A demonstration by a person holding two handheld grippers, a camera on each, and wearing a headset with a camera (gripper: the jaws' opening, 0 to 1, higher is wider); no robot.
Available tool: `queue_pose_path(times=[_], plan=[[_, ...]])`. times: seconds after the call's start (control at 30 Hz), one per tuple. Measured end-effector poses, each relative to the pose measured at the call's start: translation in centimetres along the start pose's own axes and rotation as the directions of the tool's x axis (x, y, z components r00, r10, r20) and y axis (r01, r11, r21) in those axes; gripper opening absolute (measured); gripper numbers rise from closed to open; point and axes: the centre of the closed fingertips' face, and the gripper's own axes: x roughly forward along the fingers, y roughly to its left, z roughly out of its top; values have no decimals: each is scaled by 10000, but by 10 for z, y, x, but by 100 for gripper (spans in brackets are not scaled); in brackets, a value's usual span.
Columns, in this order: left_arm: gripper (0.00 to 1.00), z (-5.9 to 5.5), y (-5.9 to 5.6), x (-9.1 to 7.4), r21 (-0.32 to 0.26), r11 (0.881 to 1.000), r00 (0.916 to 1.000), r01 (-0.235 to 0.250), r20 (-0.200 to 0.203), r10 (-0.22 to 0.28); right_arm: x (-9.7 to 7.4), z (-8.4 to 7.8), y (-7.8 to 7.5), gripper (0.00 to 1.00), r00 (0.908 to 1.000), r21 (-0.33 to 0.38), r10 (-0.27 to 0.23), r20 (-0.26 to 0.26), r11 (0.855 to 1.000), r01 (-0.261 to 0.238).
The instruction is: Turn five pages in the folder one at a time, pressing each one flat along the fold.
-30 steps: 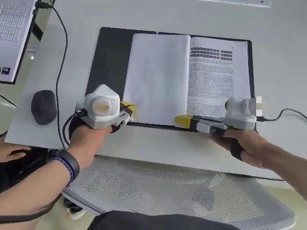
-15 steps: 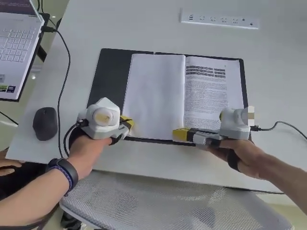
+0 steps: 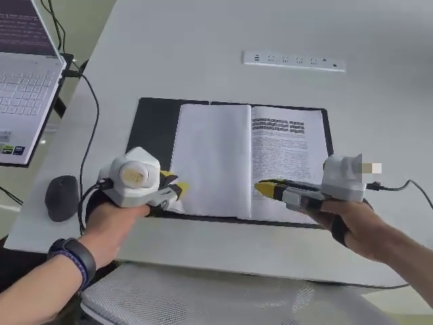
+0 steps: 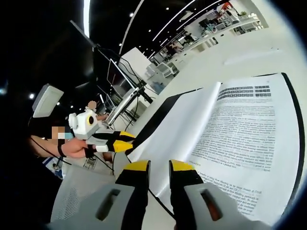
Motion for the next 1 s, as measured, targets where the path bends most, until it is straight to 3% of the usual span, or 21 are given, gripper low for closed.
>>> queue_pose_path(times=[0.2, 0.37, 0.47, 0.73, 1.0], plan=[[23, 9, -2, -18, 243, 9997, 9996, -53, 282, 46, -27, 15, -6, 21, 9965, -723, -740, 383, 9944, 766], [31, 13, -1, -35, 400, 9991, 9990, -120, 428, 102, -54, 21, -10, 27, 9894, -1412, -1350, 544, 9798, 1414], [36, 13, 7, -40, 489, 9987, 9984, -157, 546, 130, -74, 24, -10, 31, 9832, -1710, -1682, 711, 9690, 1782], [48, 24, 4, -68, 449, 9987, 9955, -250, 922, 208, -117, 26, -10, 44, 9634, -2344, -2470, 1043, 9353, 2652], [59, 23, 8, -91, 301, 9988, 9927, -386, 1155, 348, -150, 12, -7, 57, 9423, -2991, -3219, 920, 8937, 3345]])
